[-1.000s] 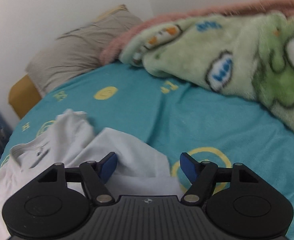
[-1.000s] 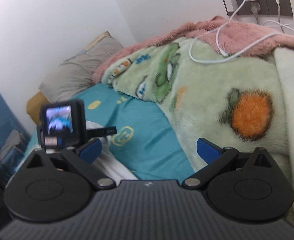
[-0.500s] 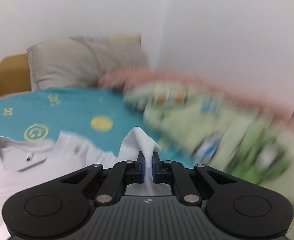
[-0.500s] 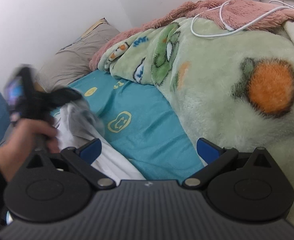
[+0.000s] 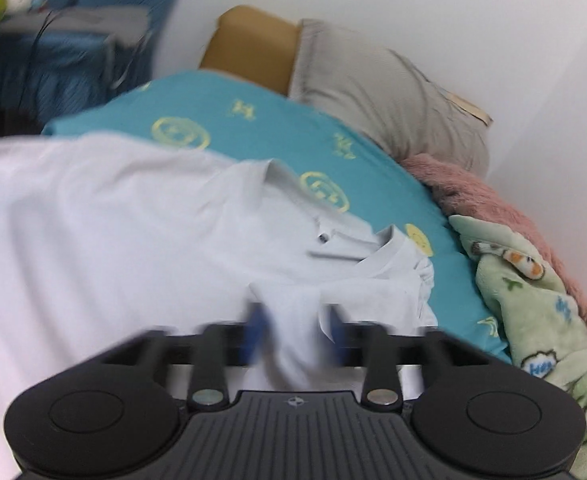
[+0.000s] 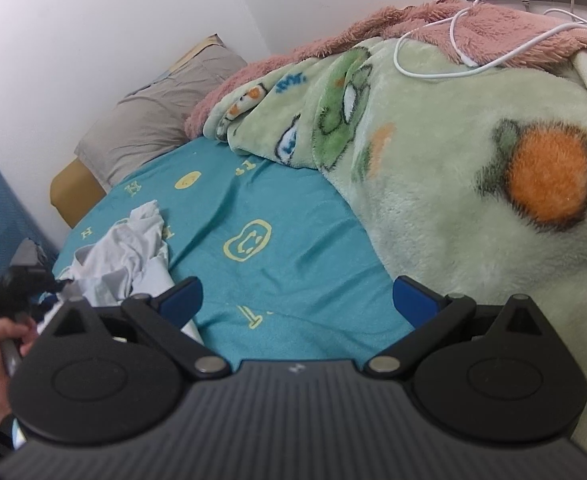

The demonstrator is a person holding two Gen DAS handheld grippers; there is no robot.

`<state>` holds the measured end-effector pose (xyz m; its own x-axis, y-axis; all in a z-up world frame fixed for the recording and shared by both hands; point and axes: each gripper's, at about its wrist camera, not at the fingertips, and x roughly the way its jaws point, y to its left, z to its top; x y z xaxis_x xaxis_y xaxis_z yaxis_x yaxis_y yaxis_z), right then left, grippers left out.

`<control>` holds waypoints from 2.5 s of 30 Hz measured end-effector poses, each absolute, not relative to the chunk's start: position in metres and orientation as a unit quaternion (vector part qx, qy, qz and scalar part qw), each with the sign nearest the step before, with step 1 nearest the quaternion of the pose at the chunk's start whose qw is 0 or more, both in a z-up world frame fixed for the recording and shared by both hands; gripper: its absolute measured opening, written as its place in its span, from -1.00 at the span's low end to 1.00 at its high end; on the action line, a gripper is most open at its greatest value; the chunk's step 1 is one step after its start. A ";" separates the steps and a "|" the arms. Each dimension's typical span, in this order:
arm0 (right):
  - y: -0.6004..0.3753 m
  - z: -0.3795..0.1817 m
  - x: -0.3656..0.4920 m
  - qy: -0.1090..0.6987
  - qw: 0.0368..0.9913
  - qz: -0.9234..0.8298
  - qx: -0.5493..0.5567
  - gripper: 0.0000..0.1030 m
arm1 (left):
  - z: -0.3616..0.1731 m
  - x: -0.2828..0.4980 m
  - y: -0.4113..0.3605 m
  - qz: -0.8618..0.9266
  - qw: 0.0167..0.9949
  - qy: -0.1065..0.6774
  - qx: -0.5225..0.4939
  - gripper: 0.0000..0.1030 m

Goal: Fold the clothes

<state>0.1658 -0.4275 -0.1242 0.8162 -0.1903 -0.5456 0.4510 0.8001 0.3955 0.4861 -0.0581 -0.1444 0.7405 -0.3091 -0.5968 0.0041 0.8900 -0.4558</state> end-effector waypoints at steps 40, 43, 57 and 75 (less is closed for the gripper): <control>-0.400 -0.128 0.173 0.263 0.927 -0.147 0.223 1.00 | -0.138 0.420 -0.132 -0.090 0.936 0.328 -0.088 0.42; -0.395 -0.131 0.175 0.268 0.929 -0.135 0.215 1.00 | -0.148 0.430 -0.151 -0.084 0.928 0.359 -0.059 0.01; -0.358 -0.133 0.175 0.268 0.948 -0.058 0.164 1.00 | -0.139 0.418 -0.111 -0.036 0.932 0.356 -0.053 -0.32; -0.388 -0.068 0.105 0.303 0.933 0.006 0.195 1.00 | -0.025 0.094 -0.041 -0.137 0.927 0.340 -0.082 0.63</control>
